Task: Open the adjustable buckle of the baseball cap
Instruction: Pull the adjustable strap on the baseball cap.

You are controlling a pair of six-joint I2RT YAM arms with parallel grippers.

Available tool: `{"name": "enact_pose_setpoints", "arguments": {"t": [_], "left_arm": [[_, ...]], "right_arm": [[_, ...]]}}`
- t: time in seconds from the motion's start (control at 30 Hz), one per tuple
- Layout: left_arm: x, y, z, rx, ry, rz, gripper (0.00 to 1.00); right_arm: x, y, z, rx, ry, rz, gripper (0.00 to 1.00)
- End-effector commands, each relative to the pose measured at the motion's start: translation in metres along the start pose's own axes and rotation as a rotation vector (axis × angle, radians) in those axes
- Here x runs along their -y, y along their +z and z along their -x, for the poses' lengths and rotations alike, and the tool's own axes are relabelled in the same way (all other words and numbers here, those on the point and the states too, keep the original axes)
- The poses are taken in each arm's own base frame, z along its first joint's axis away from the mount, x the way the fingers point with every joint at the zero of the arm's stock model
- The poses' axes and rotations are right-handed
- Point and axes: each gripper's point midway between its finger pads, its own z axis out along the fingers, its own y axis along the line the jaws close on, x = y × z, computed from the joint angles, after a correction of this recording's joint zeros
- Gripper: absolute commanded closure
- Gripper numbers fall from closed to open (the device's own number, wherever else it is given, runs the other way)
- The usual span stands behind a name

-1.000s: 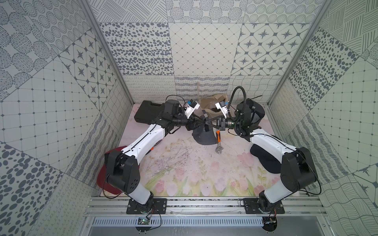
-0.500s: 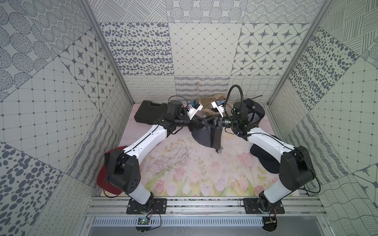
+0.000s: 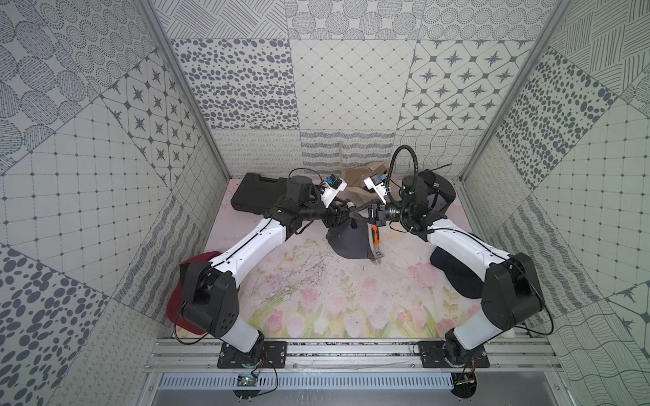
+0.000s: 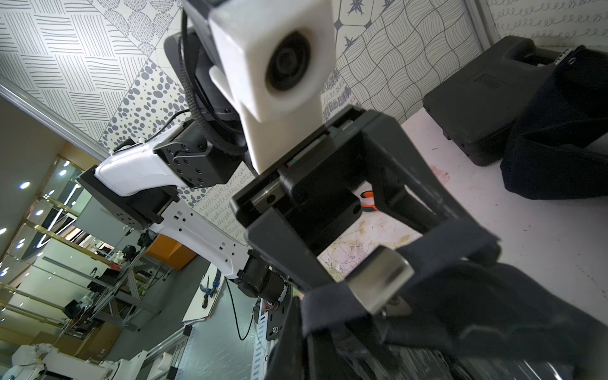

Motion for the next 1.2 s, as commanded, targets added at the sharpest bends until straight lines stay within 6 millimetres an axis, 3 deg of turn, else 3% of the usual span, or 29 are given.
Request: {"name": "enact_pose_setpoints", "arguments": {"t": [0.0,0.17,0.47,0.8,0.87,1.03,1.17], "left_arm": [[0.007,-0.011,0.017,0.059,0.117,0.007,0.31],[0.013,-0.014,0.018,0.077,0.153,-0.017,0.25],[0.016,-0.005,0.023,0.098,0.123,-0.078,0.38],[0.021,0.004,0.033,0.134,0.128,-0.111,0.39],[0.023,0.004,0.035,0.146,0.132,-0.12,0.46],[0.02,0.004,0.041,0.162,0.118,-0.096,0.83],[0.012,0.0,0.048,0.196,0.08,-0.028,0.98]], "right_arm": [[-0.009,-0.008,0.018,0.016,-0.095,0.002,1.0],[-0.011,-0.012,0.015,-0.022,-0.096,0.038,1.0],[-0.018,-0.013,0.015,-0.022,-0.109,0.067,1.0],[-0.022,-0.013,0.015,-0.014,-0.104,0.081,1.0],[-0.02,-0.012,0.013,-0.013,-0.096,0.082,1.0],[-0.014,-0.012,0.012,0.004,-0.087,0.045,1.0],[0.004,-0.013,0.009,0.02,-0.063,-0.055,1.0]]}}
